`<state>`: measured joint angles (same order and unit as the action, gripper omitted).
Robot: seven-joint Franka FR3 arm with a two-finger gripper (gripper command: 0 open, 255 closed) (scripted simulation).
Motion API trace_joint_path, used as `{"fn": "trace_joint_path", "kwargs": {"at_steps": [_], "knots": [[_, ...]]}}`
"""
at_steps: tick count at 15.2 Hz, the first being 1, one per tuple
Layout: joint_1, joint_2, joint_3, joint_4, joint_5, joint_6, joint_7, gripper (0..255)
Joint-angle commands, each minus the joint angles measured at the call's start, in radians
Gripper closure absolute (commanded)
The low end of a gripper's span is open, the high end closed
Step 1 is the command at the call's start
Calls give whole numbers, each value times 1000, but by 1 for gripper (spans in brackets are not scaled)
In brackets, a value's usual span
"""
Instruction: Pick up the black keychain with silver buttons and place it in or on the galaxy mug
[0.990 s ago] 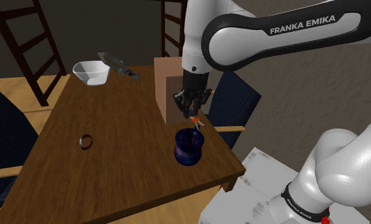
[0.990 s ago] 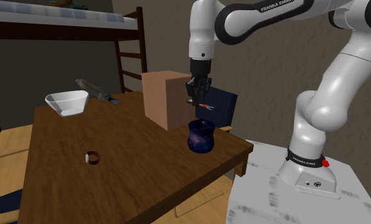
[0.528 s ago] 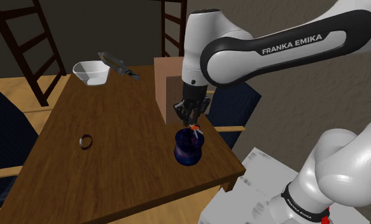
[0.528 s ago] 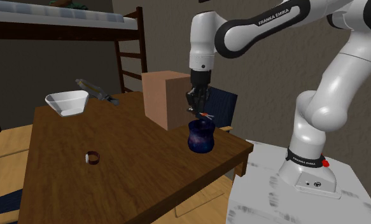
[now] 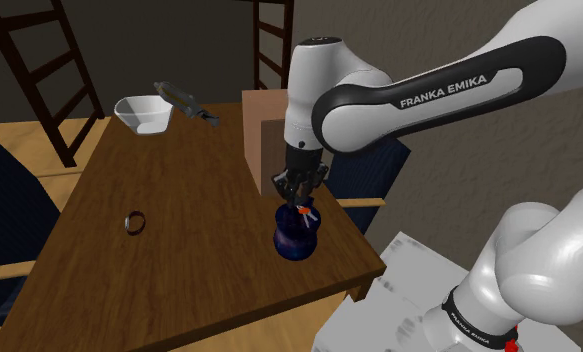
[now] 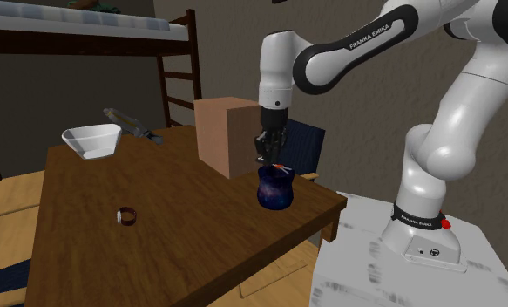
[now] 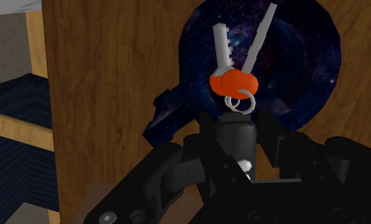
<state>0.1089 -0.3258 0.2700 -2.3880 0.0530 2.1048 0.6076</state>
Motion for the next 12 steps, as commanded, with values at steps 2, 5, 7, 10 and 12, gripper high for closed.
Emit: {"fn": "trace_joint_path", "kwargs": {"at_steps": [2, 5, 7, 10, 12], "knots": [[0, 0, 0, -1, 0, 2, 0, 255], [0, 0, 0, -1, 0, 2, 0, 255], [0, 0, 0, -1, 0, 2, 0, 0], [0, 0, 0, -1, 0, 2, 0, 0], [1, -13, -3, 22, 2, -34, -2, 0]]}}
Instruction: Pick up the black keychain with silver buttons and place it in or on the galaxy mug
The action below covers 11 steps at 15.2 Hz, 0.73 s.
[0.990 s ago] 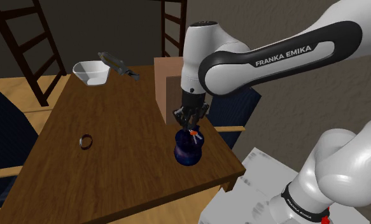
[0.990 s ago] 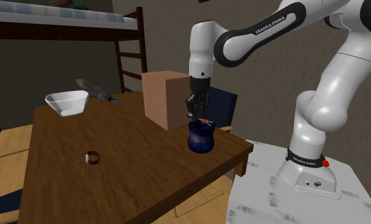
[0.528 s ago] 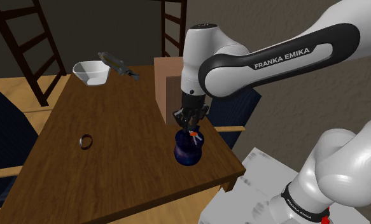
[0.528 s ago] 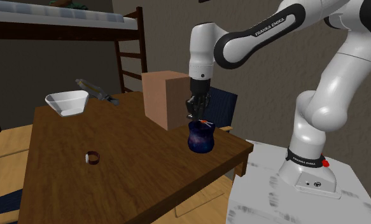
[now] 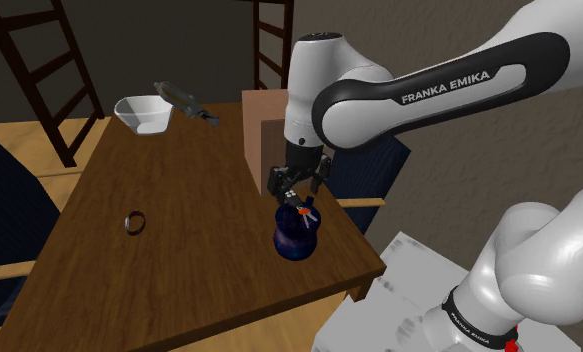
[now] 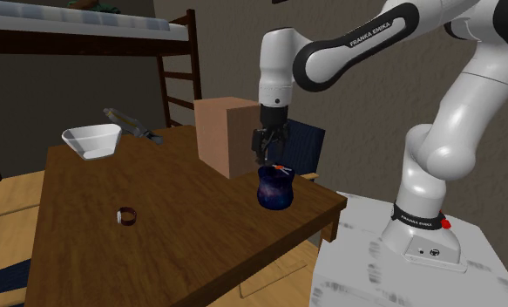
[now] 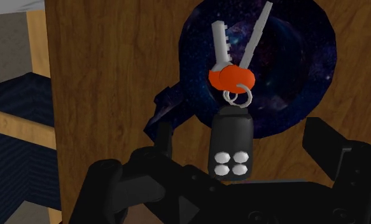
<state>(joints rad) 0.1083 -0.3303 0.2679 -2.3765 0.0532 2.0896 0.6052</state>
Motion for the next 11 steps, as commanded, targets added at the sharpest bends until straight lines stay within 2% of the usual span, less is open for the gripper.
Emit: {"fn": "trace_joint_path", "kwargs": {"at_steps": [1, 3, 11], "knots": [[2, -20, -3, 34, 3, -54, -1, 0], [2, -37, -7, 80, 5, -117, -4, 0], [2, -37, -7, 80, 5, -117, -4, 0]]}}
